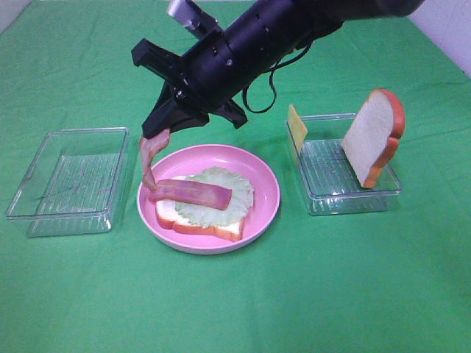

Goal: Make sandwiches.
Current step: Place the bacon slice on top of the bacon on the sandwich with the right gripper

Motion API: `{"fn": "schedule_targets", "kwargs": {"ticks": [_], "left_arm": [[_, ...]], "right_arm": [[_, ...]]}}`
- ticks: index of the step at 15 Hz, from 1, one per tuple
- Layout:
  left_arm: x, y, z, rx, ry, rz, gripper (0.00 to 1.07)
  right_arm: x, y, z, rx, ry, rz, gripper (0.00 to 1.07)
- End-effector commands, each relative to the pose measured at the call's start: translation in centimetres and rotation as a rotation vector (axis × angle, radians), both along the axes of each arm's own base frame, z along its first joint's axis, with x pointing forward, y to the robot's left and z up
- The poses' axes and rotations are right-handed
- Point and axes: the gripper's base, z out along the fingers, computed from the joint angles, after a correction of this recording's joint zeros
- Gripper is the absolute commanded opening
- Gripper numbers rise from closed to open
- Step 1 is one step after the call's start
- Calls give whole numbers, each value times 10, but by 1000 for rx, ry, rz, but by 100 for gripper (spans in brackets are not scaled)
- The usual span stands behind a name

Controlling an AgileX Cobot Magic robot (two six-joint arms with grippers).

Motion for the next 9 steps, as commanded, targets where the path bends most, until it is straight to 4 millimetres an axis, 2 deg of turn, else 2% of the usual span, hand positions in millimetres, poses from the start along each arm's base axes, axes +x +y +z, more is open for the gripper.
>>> {"fn": "schedule_targets", "kwargs": {"ticks": [1, 3, 5, 6, 9], "left_arm": [[-3, 1, 0, -16, -22, -5, 76], [-3, 1, 0, -16, -22, -5, 76], [-3, 1, 0, -16, -22, -5, 76], [-3, 1, 0, -16, -22, -5, 76], [-3, 1, 0, -16, -22, -5, 76]], "right_arm": [[6, 5, -25, -9, 16, 6, 0], [8, -1, -44, -122, 15, 8, 0], [11, -8, -50, -222, -6, -20, 0], [15, -17, -55, -342, -34, -49, 0], [18, -24, -58, -429, -63, -69, 0]]}}
